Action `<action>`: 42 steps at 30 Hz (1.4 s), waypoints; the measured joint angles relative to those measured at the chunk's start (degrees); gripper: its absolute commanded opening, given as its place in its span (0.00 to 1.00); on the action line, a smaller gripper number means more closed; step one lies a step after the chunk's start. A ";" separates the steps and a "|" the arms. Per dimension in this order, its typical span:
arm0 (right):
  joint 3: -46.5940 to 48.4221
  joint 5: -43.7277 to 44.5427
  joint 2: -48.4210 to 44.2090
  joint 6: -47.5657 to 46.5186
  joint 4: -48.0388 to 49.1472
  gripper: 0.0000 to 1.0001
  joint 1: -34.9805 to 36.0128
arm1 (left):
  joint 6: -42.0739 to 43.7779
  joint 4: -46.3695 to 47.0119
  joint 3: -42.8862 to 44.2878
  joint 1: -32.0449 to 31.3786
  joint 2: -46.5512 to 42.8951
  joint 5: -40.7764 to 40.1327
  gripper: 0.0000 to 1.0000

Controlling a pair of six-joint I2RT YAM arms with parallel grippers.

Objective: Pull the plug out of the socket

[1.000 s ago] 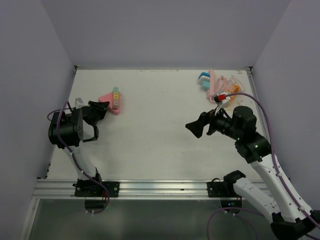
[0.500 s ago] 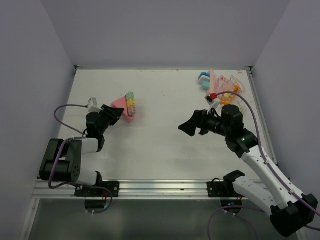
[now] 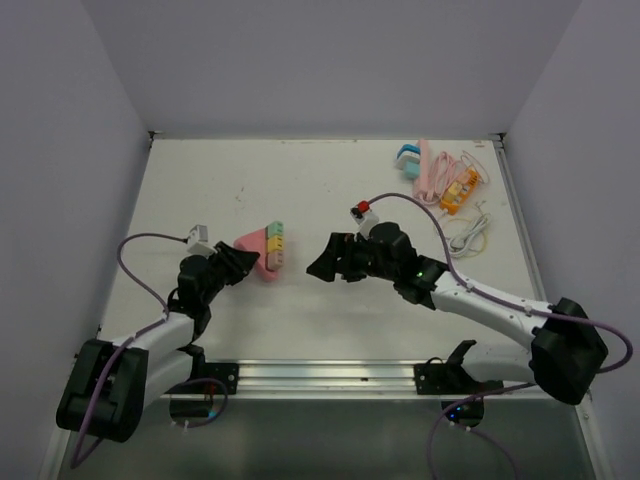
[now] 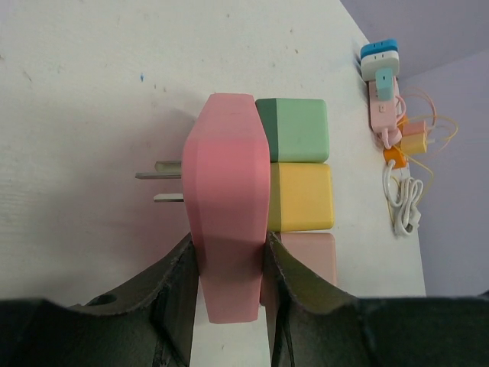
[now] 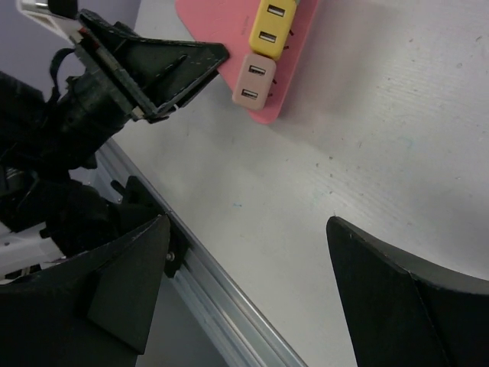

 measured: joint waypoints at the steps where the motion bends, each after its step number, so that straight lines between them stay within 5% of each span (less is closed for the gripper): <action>1: 0.17 1.38 2.34 0.59 1.33 0.87 1.25 | 0.00 -1.07 -0.42 -0.50 -1.27 -0.15 0.00; 23: 11.15 12.90 28.83 11.87 13.60 0.71 10.97 | -0.55 -12.39 -4.66 -5.25 -14.62 -3.98 0.00; 38: 15.28 12.63 36.24 14.38 13.75 0.54 11.74 | -0.59 -13.35 -4.66 -6.10 -15.13 -5.14 0.00; 42: 15.76 12.52 37.66 14.64 13.84 0.43 11.76 | -0.68 -13.38 -4.66 -6.34 -15.13 -5.55 0.00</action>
